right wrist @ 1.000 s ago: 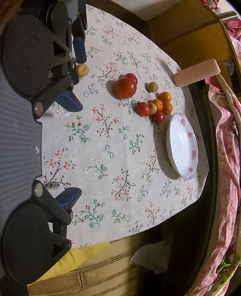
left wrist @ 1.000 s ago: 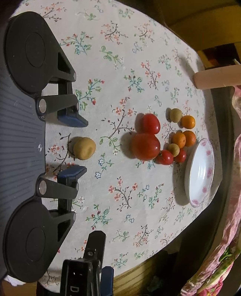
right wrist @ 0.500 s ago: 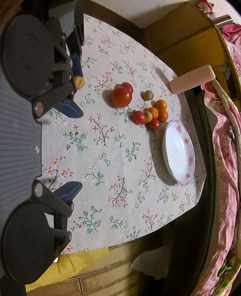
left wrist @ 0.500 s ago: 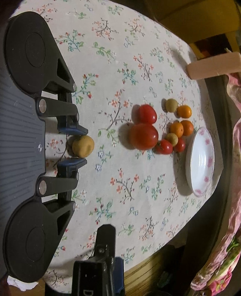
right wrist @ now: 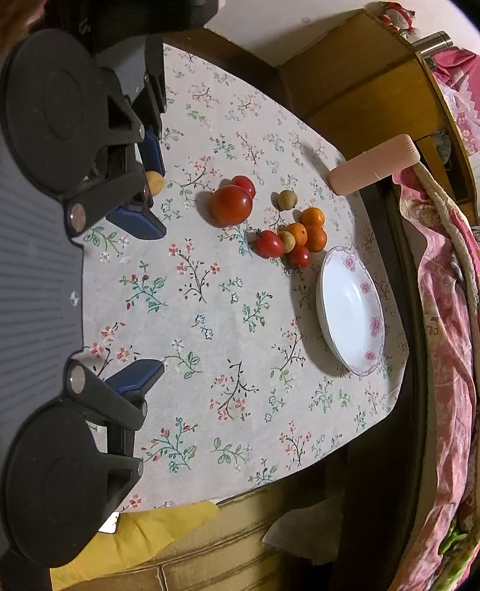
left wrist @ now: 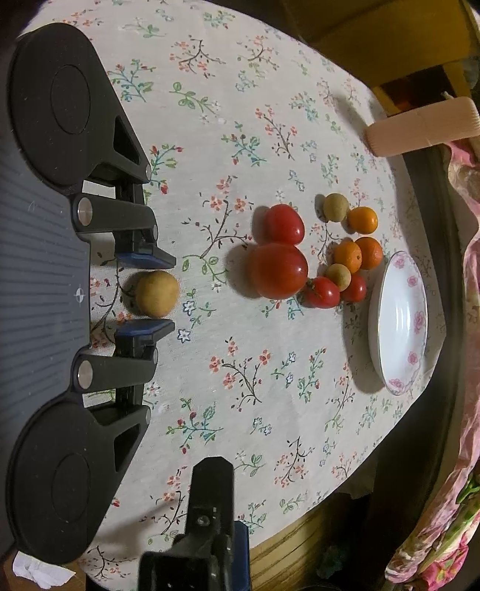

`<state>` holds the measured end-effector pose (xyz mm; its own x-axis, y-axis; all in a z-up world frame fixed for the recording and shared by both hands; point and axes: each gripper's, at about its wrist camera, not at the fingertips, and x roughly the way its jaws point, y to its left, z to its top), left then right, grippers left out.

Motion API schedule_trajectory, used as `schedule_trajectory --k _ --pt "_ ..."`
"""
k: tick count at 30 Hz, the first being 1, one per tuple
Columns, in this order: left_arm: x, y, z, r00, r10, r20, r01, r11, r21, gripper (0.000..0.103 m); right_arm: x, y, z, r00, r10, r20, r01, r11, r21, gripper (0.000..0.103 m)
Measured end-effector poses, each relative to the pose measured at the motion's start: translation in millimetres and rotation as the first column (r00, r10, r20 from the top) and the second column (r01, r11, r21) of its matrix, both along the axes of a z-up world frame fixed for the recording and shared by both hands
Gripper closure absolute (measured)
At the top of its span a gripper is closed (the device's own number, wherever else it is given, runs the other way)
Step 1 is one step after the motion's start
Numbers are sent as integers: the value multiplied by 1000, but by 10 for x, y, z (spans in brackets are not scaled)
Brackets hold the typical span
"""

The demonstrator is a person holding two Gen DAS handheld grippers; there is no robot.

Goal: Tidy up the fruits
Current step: 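Close the left tool on the small tan fruit and lift it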

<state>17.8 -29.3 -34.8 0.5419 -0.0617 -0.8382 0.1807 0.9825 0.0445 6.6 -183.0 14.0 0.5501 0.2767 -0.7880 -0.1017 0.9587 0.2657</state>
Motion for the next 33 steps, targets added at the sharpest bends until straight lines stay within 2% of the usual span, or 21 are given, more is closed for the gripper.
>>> schedule_trajectory --k 7,21,22,28,33 --pt "-41 3 10 1000 -13 4 13 1000 5 66 17 -15 86 1000 -5 18 5 1000 18 30" --pt "-96 19 11 1000 -9 5 9 1000 20 65 21 -17 109 1000 -2 15 1 1000 22 29" --pt "-100 20 15 1000 -11 4 11 1000 18 68 28 -9 112 1000 2 14 -3 1000 21 29" --pt "-85 27 81 999 -29 -16 29 999 16 69 148 90 210 998 40 37 -41 999 10 29" --pt "10 168 140 1000 -18 -14 18 1000 -21 69 350 267 176 993 113 32 -112 993 -31 29"
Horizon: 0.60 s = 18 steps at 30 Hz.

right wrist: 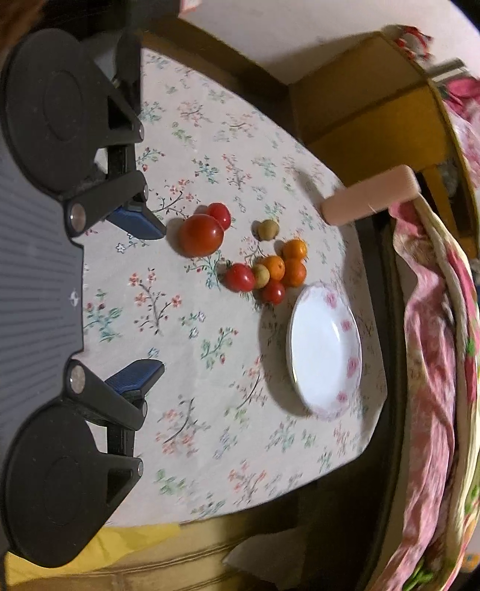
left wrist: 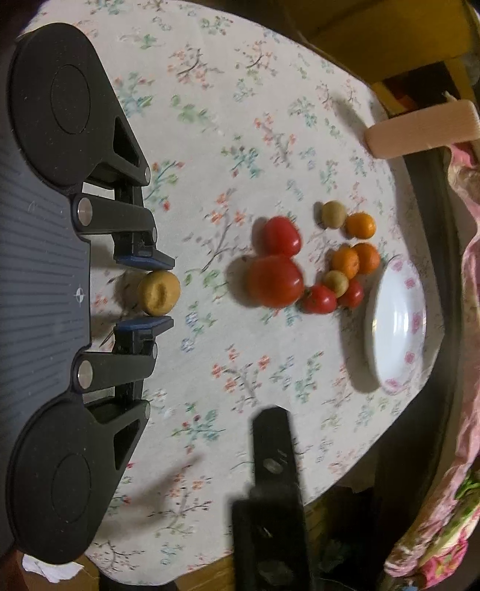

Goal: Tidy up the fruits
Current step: 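Close the left tool on the small tan fruit and lift it, then close the right tool on the large red tomato while the left tool holds the tan fruit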

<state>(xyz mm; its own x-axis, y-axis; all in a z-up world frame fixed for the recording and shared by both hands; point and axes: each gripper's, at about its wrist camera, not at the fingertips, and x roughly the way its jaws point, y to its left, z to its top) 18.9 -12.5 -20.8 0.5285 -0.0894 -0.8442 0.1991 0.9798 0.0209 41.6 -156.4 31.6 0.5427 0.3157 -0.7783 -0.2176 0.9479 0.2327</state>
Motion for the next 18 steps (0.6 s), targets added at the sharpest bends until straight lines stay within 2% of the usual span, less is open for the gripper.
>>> schedule_trajectory --k 9,18 --pt "292 312 107 1000 15 -3 -15 999 -31 69 396 414 -126 986 165 -25 -166 984 -57 29" --pt "408 429 22 999 23 -31 -24 999 -41 69 714 720 -258 936 350 -29 -351 929 -118 29"
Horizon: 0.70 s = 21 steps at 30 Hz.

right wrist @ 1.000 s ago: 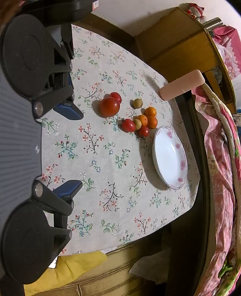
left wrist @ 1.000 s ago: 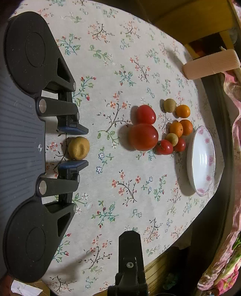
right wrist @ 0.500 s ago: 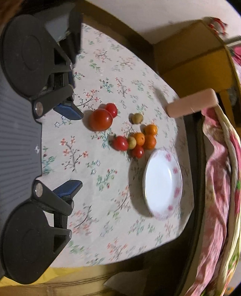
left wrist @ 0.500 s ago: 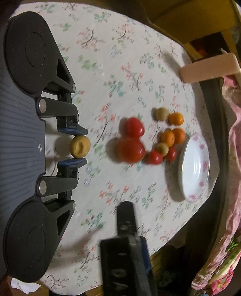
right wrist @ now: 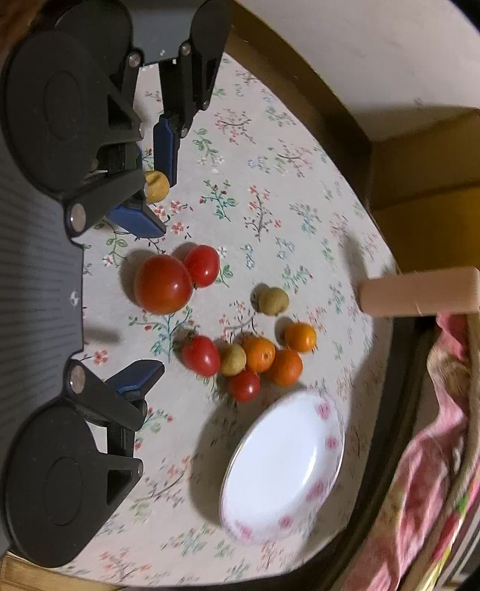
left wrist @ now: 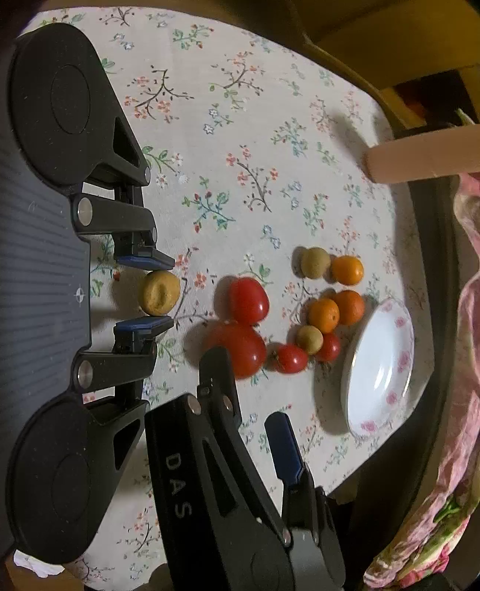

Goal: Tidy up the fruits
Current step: 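Close the right tool on the large red tomato while the left tool holds the tan fruit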

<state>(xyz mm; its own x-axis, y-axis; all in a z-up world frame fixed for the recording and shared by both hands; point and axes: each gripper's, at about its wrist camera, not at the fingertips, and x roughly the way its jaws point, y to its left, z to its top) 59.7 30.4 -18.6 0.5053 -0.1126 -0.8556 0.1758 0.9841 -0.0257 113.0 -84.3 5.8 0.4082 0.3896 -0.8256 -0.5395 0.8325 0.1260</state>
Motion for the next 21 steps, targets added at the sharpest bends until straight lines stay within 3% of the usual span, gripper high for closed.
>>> schedule_trajectory --k 2,3,5,10,21 --pt "31 28 -30 1000 6 -9 -6 1000 -1 69 53 43 -71 1000 20 -20 -20 1000 -8 29" --pt "43 38 -45 1000 9 -13 -9 1000 0 69 70 60 -108 999 33 -31 -33 999 -7 33" --pt "65 60 -81 1000 17 -23 -17 1000 1 69 91 75 -176 998 39 -52 -40 999 -16 51" --pt "84 60 -92 1000 16 -19 -16 1000 5 69 104 38 -259 994 47 -97 -46 999 12 64" --pt "73 -5 -102 1000 -1 -5 1 999 43 68 139 -3 -255 994 41 -98 -38 999 30 64"
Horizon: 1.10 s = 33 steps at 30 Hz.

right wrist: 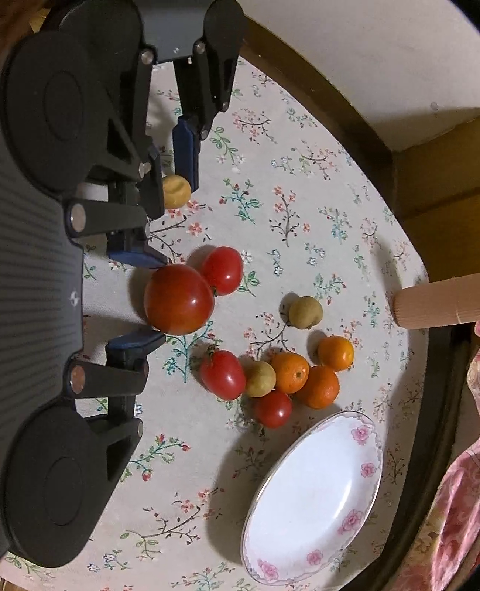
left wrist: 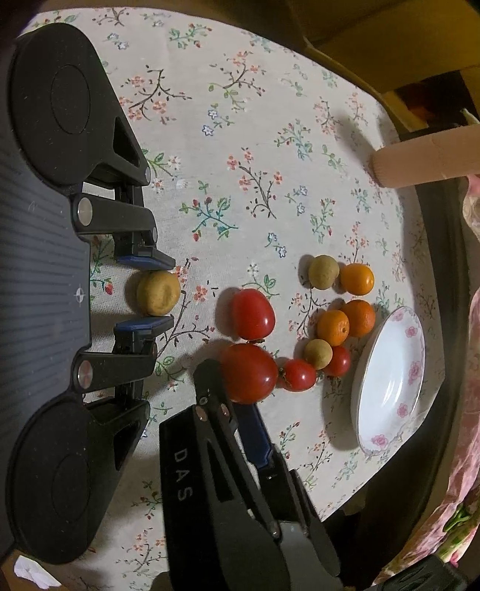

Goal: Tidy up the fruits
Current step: 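Close the right tool on the large red tomato while the left tool holds the tan fruit, then carry both fruits over the white plate and open the left tool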

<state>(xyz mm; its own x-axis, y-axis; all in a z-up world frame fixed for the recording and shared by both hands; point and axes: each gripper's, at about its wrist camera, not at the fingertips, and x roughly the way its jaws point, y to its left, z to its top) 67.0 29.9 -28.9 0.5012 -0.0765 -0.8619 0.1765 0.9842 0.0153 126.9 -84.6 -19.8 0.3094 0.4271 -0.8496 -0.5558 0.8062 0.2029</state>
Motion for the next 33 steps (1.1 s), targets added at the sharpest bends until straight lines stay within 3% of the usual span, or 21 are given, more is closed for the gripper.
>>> schedule_trajectory --k 9,15,21,33 --pt "-61 10 -19 1000 -22 10 22 1000 4 64 32 55 -11 1000 14 13 -14 1000 5 56" --pt "-76 7 -22 999 -27 16 27 1000 9 63 64 97 -22 1000 3 28 -3 1000 -4 58" --pt "-101 -1 -9 999 -30 12 30 999 10 70 48 96 -19 1000 -5 25 5 1000 -12 59" --pt "7 -47 74 1000 -14 21 15 999 -37 70 87 -148 81 996 -82 19 82 997 15 59"
